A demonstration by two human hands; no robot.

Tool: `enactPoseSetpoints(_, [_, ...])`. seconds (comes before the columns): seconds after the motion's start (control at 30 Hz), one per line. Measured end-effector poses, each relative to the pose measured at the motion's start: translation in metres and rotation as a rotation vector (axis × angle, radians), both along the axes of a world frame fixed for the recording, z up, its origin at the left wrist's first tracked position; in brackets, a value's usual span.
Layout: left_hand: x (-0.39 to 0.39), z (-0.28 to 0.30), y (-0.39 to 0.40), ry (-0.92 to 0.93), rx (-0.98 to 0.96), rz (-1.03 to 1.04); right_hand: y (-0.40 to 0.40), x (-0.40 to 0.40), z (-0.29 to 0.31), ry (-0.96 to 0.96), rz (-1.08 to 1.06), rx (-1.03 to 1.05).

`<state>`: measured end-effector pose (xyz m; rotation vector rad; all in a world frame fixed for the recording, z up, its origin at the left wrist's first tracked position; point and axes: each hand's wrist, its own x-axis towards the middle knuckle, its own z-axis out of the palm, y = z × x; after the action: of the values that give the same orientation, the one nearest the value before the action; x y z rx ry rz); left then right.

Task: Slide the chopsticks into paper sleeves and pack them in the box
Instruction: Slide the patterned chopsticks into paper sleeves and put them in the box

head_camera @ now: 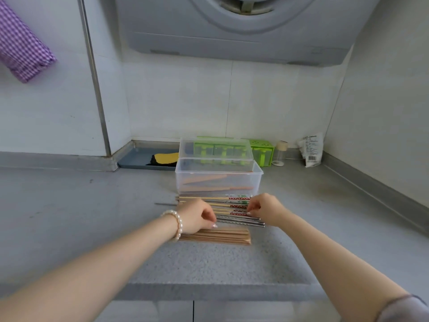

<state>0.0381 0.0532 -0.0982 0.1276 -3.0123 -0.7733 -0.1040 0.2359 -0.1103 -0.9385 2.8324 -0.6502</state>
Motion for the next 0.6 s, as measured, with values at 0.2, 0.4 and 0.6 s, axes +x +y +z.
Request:
enactPoseSetpoints(0.2, [0.003,-0.009,0.005,-0.012,0.13,0.033,0.001,0.002,-0.002,0.13,0.039,0.013])
enactPoseSetpoints(0.4, [0.005,-0.014,0.007,-0.019,0.074,0.1,0.003,0.001,-0.008,0.13,0.055,-0.035])
enactPoseSetpoints(0.6, [0.002,-0.015,0.009,0.016,0.038,0.144,0.002,-0.001,-0.012,0.113,0.023,-0.038])
